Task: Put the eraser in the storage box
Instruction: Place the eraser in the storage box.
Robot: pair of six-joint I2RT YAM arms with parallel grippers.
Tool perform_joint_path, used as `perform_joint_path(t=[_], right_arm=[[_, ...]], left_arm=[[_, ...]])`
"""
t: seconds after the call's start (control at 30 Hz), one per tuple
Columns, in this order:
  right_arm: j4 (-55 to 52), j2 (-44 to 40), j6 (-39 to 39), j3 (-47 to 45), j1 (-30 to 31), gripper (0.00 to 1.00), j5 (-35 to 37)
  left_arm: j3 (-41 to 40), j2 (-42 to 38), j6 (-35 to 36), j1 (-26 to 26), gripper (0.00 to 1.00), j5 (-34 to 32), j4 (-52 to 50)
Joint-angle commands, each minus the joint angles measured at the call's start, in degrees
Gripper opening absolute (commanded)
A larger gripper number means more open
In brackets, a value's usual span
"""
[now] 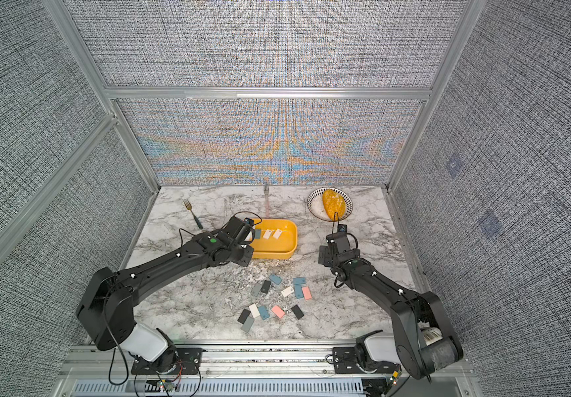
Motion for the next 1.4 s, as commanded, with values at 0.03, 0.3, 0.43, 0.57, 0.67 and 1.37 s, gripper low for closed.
perform_joint_path(t=[0.03, 0.3, 0.43, 0.57, 0.67, 1.37], right_arm=[[-0.27, 0.05, 0.0, 0.71, 0.01, 0.98, 0.79], [-0.18, 0.55, -0.09, 0.78, -0.06, 0.98, 1.04], [-0.19, 0.87, -0.09, 0.82, 0.01, 0.98, 1.09], [-0.34, 0.94, -0.16, 0.83, -0.09, 0.98, 1.65], [-0.45, 0.93, -0.27, 0.61, -0.24, 0.98, 2.11], [-1.39, 0.06, 0.88, -0.64, -2.5, 0.98, 2.35]], left_arm=[[3.13, 2.22, 0.97, 1.47, 0.27, 0.51, 2.93], [10.47, 8.5, 2.71, 2.82, 0.26, 2.06, 3.54], [15.62, 13.32, 3.75, 2.91, 0.26, 3.84, 3.08], [20.89, 18.41, 4.57, 2.91, 0.26, 5.3, 2.8], [25.19, 22.28, 5.18, 2.91, 0.26, 6.87, 2.28], [42.25, 37.38, 5.25, 2.82, 0.26, 16.22, 0.14]])
